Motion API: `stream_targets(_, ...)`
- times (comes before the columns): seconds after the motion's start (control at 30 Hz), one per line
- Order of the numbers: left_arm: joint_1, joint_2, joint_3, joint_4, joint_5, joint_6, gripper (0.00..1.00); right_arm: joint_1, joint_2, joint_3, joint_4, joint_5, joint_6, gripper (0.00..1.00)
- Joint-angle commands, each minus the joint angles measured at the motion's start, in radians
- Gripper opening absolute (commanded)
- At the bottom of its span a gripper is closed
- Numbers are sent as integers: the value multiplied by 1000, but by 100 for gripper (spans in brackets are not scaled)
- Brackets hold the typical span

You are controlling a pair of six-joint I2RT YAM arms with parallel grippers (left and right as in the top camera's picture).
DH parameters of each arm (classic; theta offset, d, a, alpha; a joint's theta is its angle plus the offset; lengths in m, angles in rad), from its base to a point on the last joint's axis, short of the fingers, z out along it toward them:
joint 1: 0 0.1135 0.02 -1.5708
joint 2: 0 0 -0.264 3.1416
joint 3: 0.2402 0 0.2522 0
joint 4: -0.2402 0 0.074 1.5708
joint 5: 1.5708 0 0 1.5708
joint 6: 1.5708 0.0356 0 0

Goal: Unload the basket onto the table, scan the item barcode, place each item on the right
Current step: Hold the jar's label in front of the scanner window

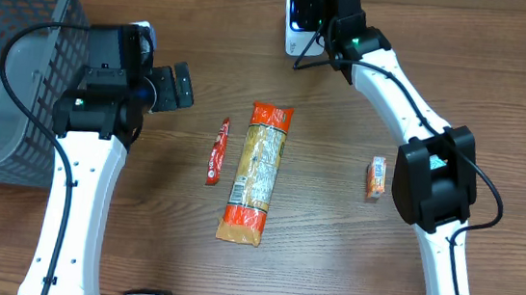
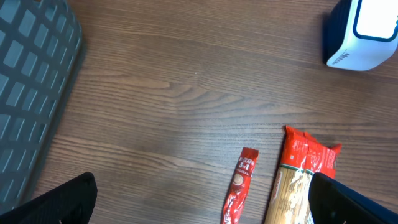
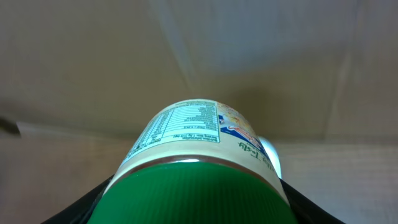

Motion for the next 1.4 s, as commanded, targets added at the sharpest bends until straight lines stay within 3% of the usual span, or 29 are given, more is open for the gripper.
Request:
stream_targets(0.0, 0, 5, 5, 1, -13, 13, 100, 3, -5, 13, 108, 43, -7, 11)
stream_targets(0.4, 0, 5, 5, 1, -13, 13, 100, 3, 117, 13, 348, 47, -8, 14)
stream_targets(0.93, 0, 5, 5, 1, -13, 13, 100, 3, 154, 13, 380, 69, -185, 13)
stream_targets(1.37, 0, 5, 5, 1, -13, 13, 100, 3, 154, 13, 361, 69, -187, 13)
